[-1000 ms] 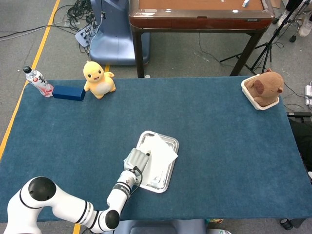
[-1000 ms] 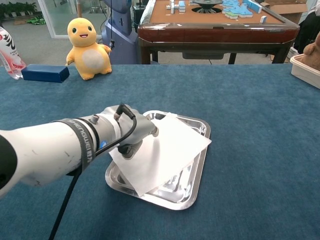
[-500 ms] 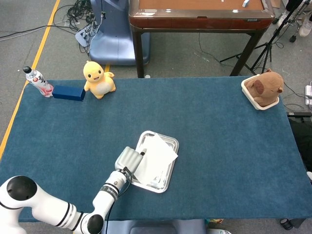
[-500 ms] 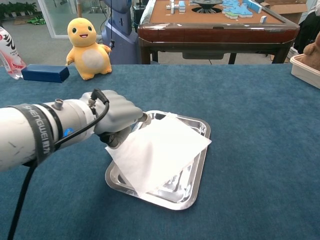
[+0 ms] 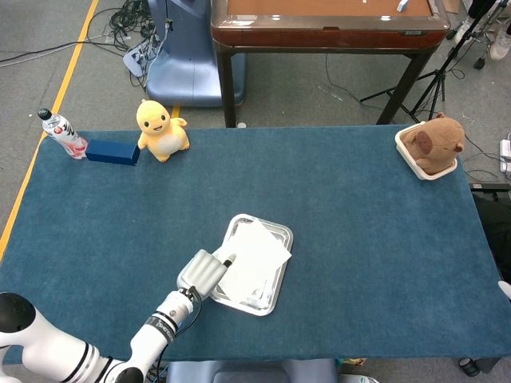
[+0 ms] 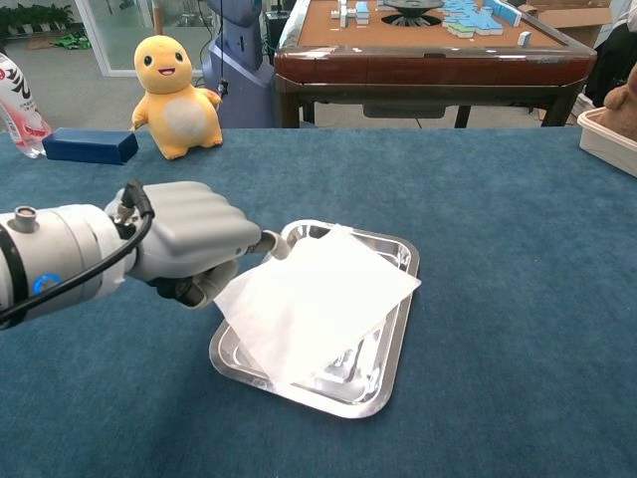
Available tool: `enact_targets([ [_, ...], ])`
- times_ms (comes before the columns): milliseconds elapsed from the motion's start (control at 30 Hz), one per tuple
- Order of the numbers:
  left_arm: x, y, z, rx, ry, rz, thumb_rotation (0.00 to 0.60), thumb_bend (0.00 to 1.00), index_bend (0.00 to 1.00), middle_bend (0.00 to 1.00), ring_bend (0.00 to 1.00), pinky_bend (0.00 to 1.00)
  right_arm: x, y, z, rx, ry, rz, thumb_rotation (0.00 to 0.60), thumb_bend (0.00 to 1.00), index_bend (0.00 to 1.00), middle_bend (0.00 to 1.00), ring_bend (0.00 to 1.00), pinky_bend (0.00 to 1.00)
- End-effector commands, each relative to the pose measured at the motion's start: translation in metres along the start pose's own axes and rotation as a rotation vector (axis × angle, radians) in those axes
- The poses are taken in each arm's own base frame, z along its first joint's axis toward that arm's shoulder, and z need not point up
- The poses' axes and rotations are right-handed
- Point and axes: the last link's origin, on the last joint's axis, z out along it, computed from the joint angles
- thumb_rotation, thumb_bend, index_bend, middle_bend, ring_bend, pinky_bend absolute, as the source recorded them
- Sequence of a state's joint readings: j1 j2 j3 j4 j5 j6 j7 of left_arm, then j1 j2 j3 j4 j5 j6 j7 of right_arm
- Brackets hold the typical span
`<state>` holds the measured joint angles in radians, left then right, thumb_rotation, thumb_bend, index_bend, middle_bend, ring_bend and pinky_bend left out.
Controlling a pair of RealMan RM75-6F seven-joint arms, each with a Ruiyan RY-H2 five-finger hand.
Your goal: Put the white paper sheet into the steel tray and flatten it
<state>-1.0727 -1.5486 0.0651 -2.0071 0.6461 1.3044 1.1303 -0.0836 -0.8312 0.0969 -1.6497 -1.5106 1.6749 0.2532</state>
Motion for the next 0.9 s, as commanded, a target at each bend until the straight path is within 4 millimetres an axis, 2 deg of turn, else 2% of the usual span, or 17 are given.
enact_targets([
  [33, -0.001, 0.002, -0.001, -0.008, -0.002, 0.009, 0.6, 0.93, 0.14, 1.0, 0.82, 0.86, 0.0, 0.0, 0.0, 0.0, 0.0, 0.0, 0.6, 0.0, 0.2, 0.3, 0.16, 0.33],
  [900, -0.024, 0.014, 0.004, -0.038, -0.066, 0.08, 0.6, 0.93, 0.14, 1.0, 0.82, 0.86, 0.001, 0.002, 0.0, -0.005, 0.005, 0.003, 0.6, 0.0, 0.2, 0.3, 0.16, 0.33],
])
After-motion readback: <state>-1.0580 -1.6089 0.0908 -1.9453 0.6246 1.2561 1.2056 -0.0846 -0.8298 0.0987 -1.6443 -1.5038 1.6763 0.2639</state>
